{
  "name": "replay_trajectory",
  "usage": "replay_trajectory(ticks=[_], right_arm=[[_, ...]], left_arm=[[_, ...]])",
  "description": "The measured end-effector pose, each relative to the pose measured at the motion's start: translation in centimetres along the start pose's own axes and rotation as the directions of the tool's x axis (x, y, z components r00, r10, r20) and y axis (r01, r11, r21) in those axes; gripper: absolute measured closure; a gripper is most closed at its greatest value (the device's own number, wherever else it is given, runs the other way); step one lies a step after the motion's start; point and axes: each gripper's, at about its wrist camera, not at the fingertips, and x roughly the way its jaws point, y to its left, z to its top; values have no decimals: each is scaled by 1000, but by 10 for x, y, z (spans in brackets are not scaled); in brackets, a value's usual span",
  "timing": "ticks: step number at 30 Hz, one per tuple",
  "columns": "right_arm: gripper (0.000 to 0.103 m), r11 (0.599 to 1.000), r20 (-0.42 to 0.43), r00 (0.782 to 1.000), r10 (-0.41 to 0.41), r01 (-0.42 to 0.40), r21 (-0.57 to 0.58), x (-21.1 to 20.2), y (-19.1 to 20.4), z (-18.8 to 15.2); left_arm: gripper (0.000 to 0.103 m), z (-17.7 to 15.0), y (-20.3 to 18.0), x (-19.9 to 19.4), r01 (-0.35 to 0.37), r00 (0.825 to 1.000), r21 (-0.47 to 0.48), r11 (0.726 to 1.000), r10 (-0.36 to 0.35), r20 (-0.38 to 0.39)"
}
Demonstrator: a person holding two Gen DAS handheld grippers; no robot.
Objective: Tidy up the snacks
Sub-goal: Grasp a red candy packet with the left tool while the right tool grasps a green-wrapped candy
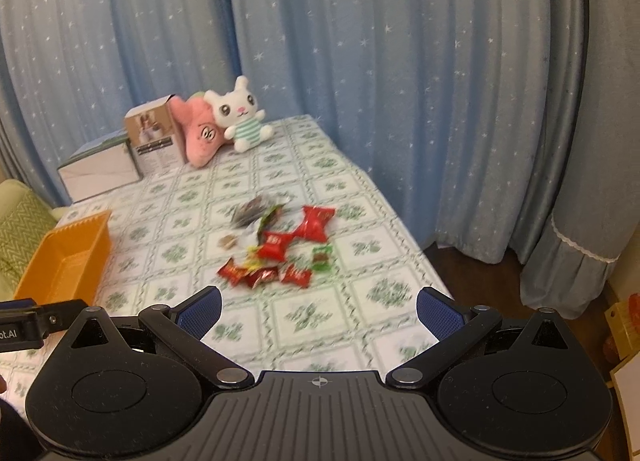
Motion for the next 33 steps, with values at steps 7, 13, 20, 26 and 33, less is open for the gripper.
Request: replay_trajectory(ticks=[7,13,20,26,33], right_arm=[[0,1000,-1,1000,4,-4,-3,42,-18,13],[7,1000,-33,999,22,-22,-1,95,-29,11],[20,999,-76,996,46,-47,-2,144,-32,9],[20,999,-107,994,27,-29,-17,176,-31,6],[20,1000,-118,993,6,-9,-20,196,-32,7]], left_arm=[[0,12,2,56,43,999,77,996,-42,-14],[9,17,4,114,98,995,124,987,-94,-43],[16,26,-2,173,170,985,199,965,-159,-67],[27,27,-10,215,227,972,270,936,-202,-117],[45,26,-20,242,265,962,313,912,-227,-154]])
